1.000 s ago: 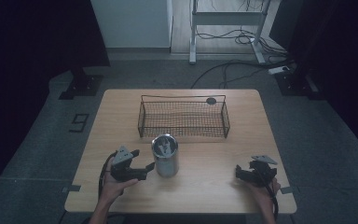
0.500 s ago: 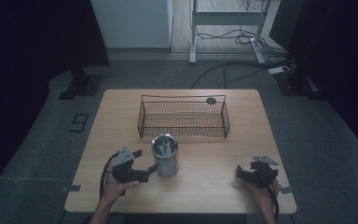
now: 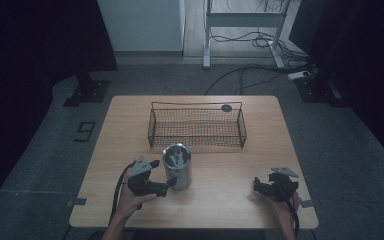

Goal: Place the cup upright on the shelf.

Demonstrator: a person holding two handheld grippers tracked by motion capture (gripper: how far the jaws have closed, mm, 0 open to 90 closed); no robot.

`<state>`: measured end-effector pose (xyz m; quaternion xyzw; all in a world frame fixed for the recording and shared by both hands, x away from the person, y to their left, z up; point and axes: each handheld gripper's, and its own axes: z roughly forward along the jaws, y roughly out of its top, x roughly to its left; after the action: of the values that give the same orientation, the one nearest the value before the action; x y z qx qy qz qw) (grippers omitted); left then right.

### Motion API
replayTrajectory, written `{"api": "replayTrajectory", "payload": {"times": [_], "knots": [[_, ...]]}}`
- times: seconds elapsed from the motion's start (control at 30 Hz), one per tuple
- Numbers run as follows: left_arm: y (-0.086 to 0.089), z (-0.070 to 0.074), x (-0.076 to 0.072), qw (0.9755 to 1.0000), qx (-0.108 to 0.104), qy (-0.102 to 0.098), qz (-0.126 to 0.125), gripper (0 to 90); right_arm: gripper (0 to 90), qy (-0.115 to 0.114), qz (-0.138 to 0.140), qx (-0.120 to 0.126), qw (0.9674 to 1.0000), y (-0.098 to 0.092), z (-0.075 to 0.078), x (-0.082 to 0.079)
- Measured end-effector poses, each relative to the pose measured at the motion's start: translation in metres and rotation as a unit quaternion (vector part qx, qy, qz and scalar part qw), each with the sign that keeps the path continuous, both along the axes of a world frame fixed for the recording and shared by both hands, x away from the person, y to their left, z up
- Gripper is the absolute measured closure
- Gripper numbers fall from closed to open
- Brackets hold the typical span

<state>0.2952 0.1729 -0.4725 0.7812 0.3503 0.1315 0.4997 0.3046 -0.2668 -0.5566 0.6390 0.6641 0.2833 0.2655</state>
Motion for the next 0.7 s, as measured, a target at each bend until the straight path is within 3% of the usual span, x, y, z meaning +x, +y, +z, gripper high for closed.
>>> {"api": "replayTrajectory", "payload": {"times": [0.1,0.23,0.57,0.7], "knots": [[-0.01,0.006,0.002,0.9998,0.019,-0.008,0.004,5.4,0.0,0.0,0.0,0.0,1.0,0.0,0.0,0.0],[-0.019,0.009,0.005,0.9997,0.021,-0.012,-0.003,3.1,0.0,0.0,0.0,0.0,1.0,0.0,0.0,0.0],[-0.035,0.004,0.023,0.9994,0.03,-0.002,0.019,1.4,0.0,0.0,0.0,0.0,1.0,0.0,0.0,0.0],[-0.043,0.0,0.027,0.9987,0.04,-0.009,0.03,1.0,0.0,0.0,-0.001,0.0,1.0,0.0,0.0,0.0]]}}
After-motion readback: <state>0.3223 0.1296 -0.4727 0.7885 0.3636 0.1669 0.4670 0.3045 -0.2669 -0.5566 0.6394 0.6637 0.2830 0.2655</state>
